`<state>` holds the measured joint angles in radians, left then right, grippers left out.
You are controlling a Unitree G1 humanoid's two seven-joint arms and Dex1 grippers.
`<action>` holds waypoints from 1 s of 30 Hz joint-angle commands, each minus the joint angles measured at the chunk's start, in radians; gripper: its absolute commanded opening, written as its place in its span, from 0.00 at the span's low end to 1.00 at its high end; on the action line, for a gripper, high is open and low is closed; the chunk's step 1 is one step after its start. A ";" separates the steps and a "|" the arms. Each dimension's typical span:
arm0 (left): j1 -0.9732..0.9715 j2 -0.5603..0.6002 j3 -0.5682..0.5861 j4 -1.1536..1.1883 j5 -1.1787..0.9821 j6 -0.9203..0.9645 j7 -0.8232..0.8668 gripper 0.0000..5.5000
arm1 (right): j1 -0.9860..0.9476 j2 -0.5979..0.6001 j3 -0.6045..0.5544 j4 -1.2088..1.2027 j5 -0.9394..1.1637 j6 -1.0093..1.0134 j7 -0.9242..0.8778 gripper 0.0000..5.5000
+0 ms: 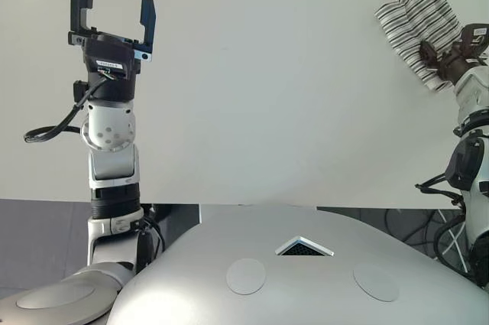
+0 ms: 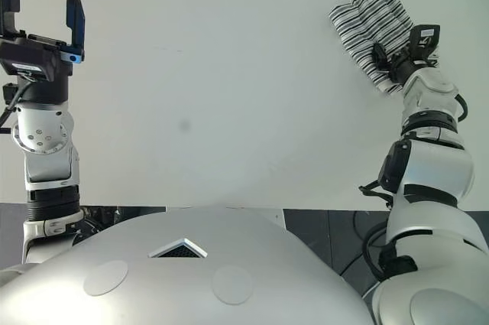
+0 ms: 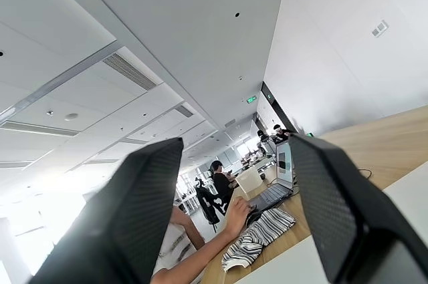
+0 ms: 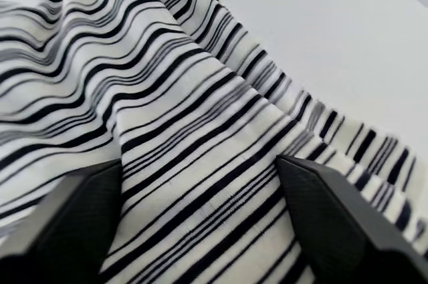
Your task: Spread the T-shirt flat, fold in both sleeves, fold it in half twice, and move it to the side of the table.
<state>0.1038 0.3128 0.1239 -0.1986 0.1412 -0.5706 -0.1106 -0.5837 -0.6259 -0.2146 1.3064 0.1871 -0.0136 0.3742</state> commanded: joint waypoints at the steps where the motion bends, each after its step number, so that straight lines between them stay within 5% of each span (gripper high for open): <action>1: 0.018 -0.008 0.008 -0.019 0.024 0.020 0.014 0.53 | 0.064 0.057 -0.107 0.070 0.040 0.128 -0.098 0.73; 10: 0.028 -0.033 0.004 -0.011 0.061 0.015 0.048 0.53 | 0.098 0.056 -0.278 0.070 0.063 0.141 -0.348 0.73; 15: 0.017 -0.042 0.001 -0.038 0.065 0.014 0.058 0.53 | -0.033 0.034 -0.252 -0.141 0.039 -0.152 -0.293 0.73; 22: -0.035 -0.112 -0.012 -0.004 0.078 0.024 0.116 0.53 | 0.316 0.327 0.041 -1.275 -0.162 -0.302 -0.410 0.73; 26: -0.083 -0.206 -0.042 0.104 0.084 0.055 0.178 0.53 | 0.440 0.539 0.296 -1.312 -0.210 -0.360 -0.387 0.73; 30: -0.102 -0.275 -0.075 0.231 0.150 -0.019 0.286 0.53 | 0.508 0.607 0.326 -1.231 -0.338 -0.486 -0.476 0.73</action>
<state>0.0204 0.0527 0.0690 -0.0261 0.2528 -0.5533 0.1351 -0.1056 -0.0257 0.1217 0.0404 -0.1170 -0.4322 -0.0641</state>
